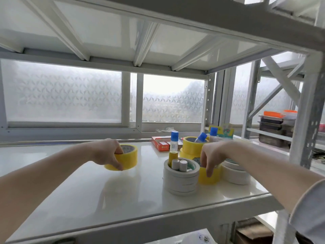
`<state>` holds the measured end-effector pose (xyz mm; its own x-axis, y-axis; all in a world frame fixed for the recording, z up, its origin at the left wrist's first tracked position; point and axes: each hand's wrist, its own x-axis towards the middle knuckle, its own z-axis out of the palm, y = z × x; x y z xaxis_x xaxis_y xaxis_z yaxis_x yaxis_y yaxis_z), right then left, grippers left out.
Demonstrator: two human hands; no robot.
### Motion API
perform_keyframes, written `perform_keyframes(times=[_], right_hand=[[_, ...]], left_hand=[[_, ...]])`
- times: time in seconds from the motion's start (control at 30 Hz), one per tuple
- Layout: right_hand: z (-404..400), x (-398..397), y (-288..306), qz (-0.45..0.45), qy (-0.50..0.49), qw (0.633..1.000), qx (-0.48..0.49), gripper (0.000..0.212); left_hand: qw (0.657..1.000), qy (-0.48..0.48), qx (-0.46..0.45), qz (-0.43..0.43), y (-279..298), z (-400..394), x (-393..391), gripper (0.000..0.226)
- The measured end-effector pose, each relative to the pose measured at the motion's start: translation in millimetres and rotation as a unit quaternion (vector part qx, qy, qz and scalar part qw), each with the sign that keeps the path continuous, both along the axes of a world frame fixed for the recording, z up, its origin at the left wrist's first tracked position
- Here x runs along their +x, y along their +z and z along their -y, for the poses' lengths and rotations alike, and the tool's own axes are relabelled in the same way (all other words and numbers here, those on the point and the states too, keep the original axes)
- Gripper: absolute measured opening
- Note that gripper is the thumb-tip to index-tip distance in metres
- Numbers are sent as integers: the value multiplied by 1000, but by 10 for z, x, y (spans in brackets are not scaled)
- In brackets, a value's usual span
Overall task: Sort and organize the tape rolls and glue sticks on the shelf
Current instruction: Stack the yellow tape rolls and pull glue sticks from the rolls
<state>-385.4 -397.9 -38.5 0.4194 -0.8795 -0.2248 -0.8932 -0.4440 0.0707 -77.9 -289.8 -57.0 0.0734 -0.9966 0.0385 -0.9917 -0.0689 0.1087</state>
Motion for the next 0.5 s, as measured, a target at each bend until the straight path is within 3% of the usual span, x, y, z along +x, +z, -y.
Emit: perform_keyframes(times=[0.1, 0.2, 0.3, 0.4, 0.5], right_hand=[[-36, -19, -178, -18, 4, 1000, -5, 42], [-72, -42, -118, -26, 8, 1000, -16, 44], [-99, -59, 103, -46, 9, 999, -21, 38], [-159, -55, 405, -46, 13, 998, -44, 16], [-236, -64, 796, -33, 19, 997, -72, 25]], left_hand=[[1000, -11, -10, 9, 47, -90, -45, 27], [1000, -10, -24, 6, 146, -215, -37, 28], [999, 3, -46, -11, 317, -374, 43, 26], [996, 24, -79, -15, 542, -563, 182, 21], [993, 36, -114, -15, 786, -797, 327, 30]])
